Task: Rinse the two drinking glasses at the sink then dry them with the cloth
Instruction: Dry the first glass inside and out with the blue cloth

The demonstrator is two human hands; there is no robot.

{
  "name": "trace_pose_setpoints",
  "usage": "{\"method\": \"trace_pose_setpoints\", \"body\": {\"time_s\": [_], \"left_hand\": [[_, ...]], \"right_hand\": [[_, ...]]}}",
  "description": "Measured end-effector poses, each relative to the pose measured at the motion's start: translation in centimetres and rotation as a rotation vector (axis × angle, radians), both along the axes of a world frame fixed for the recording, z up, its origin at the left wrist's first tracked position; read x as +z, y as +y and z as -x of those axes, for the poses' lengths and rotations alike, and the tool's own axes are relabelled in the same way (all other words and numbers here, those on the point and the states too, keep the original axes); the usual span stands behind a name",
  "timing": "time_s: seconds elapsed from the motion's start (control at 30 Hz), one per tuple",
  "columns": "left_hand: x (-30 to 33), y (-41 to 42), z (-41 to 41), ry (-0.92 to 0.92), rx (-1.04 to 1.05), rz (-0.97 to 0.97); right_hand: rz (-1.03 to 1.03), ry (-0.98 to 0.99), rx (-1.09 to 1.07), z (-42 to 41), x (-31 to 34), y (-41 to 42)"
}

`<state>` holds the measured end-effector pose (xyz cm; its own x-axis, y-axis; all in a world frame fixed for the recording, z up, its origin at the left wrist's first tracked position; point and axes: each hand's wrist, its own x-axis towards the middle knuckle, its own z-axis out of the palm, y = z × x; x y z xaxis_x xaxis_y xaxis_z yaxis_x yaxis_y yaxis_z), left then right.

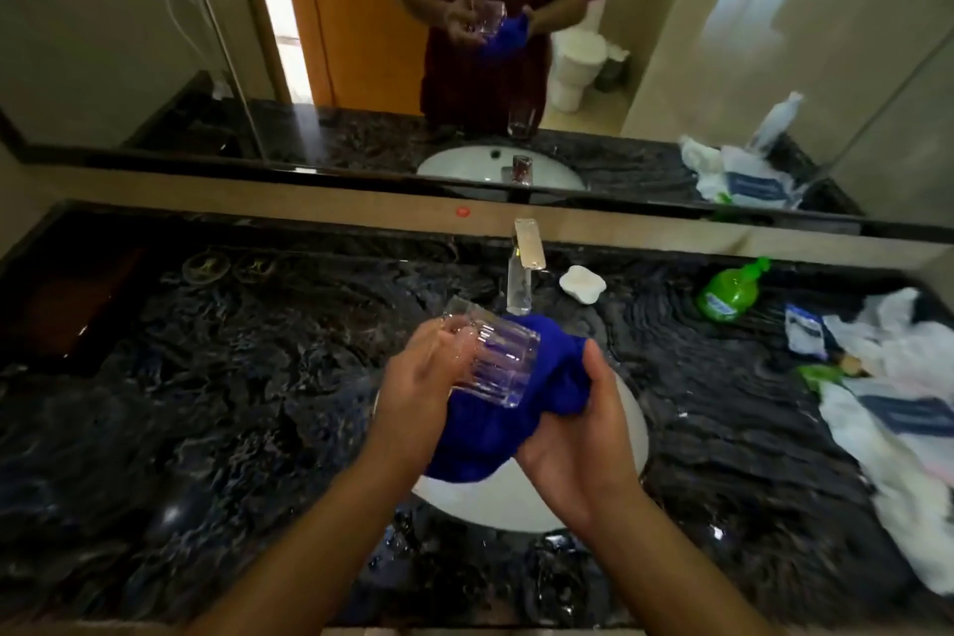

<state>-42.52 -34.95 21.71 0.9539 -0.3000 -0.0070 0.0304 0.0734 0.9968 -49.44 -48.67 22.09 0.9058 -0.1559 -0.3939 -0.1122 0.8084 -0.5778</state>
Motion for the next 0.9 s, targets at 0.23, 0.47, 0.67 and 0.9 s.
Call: {"method": "trace_pose_setpoints", "body": {"time_s": [0.23,0.47,0.67,0.9], "left_hand": [[1.3,-1.1,0.8,-0.201,0.053,-0.223],[3.4,-1.7,3.0,0.121,-0.232,0.191],[4.7,-2.7,4.6,0.283,-0.053,0.300],[4.2,-2.6,5.1,0.379,0.064,0.306]], "right_hand": [[0.018,-0.016,-0.111,0.5,1.2,-2.2],[0.088,-0.061,-0.183,1.8,2.7,-3.7],[0.240,-0.072,-0.250,2.7,4.6,-3.5],[0.733,-0.391,-0.201,3.8,5.9,-2.0]]}}
